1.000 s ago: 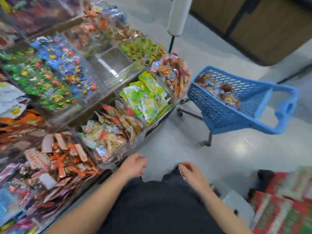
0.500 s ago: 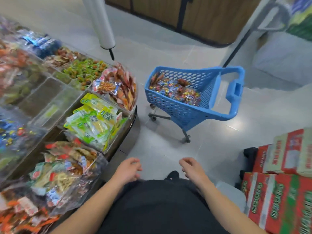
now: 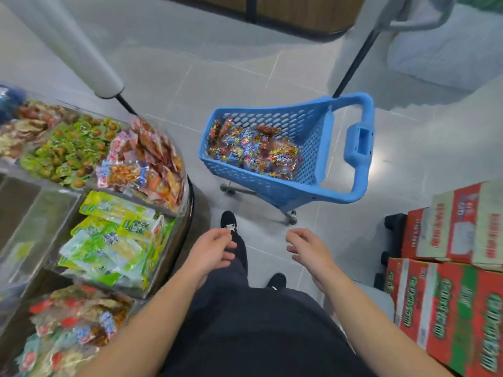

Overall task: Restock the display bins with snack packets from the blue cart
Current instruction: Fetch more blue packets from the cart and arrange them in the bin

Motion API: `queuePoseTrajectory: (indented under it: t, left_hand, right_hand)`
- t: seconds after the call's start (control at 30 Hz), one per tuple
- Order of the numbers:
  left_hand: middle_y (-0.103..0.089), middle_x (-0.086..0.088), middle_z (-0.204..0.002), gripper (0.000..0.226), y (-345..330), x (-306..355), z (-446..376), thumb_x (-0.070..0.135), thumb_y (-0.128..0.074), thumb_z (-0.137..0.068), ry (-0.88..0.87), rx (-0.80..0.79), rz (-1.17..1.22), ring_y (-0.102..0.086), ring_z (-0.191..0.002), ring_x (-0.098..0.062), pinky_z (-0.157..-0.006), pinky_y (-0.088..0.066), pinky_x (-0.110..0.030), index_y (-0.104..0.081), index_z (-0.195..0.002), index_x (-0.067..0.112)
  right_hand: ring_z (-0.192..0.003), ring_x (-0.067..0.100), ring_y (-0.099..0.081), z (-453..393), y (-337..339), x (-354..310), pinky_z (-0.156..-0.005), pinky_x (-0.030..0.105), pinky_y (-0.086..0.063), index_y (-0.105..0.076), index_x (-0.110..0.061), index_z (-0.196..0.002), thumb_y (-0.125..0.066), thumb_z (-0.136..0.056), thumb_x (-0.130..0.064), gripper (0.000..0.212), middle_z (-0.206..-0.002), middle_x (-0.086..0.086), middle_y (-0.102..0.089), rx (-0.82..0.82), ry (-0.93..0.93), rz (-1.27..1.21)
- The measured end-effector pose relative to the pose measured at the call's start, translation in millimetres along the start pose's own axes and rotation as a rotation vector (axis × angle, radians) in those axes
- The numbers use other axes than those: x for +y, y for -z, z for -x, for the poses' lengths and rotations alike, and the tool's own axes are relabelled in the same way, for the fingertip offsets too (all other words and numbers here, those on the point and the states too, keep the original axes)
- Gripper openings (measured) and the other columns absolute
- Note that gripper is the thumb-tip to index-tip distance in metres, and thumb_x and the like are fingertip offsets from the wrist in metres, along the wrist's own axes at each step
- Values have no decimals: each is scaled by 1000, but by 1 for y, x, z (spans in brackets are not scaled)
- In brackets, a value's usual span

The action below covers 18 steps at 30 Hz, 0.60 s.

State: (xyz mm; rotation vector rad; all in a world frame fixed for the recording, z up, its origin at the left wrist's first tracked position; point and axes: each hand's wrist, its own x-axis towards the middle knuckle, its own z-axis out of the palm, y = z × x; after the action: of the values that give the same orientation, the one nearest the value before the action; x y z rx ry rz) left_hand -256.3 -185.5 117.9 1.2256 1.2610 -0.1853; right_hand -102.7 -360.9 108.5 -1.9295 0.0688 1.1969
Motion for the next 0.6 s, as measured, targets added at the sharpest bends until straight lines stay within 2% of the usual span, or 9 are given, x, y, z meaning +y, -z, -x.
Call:
queuePoseTrajectory:
  t: [0.13,0.2,0.3,0.47,0.53,0.6]
  left_hand:
    - [-73,-4,-101,21,12,52,-58,25,-49,-104,17,-60,-22,-69,-80,-19,-75,-61,-34,-60,-121,23]
    - [-74,-4,-99,20,23,77,-86,25,-51,-103,20,-85,-31,-68,-75,-17,-70,-60,-32,-61,-119,22]
    - [-74,-4,-97,17,39,111,-124,24,-51,-103,34,-109,-45,-68,-71,-17,-65,-58,-29,-61,-116,22]
    - [-74,-5,-94,15,55,147,-175,25,-50,-104,85,-132,-15,-66,-66,-17,-65,-56,-29,-62,-112,20]
    - [-74,-5,-95,14,56,155,-191,27,-50,-104,97,-132,-11,-66,-66,-16,-64,-57,-28,-63,-108,21]
    - [-74,-4,-95,13,53,160,-208,29,-52,-104,116,-131,3,-67,-68,-15,-64,-58,-28,-64,-104,24]
  right_hand:
    - [-97,9,-66,-36,-6,-45,-90,32,-54,-65,-30,-101,-60,-83,-43,23,-104,-8,-69,46,-20,-27]
    - [-97,8,-66,-54,-13,-68,-90,32,-54,-65,-29,-101,-60,-82,-45,25,-104,-8,-69,51,-37,-17]
    - [-98,10,-66,-82,-22,-100,-92,35,-53,-65,-30,-99,-60,-80,-46,25,-103,-7,-68,72,-60,22]
    - [-94,13,-68,-135,-26,-140,-92,38,-54,-65,-29,-96,-63,-83,-41,18,-102,-5,-70,129,-75,47]
    - [-96,15,-66,-160,-24,-149,-92,38,-53,-64,-27,-102,-64,-87,-37,17,-104,-3,-69,145,-78,100]
    - [-96,14,-64,-188,-19,-153,-83,30,-52,-64,-23,-110,-64,-88,-35,25,-102,-7,-67,183,-70,187]
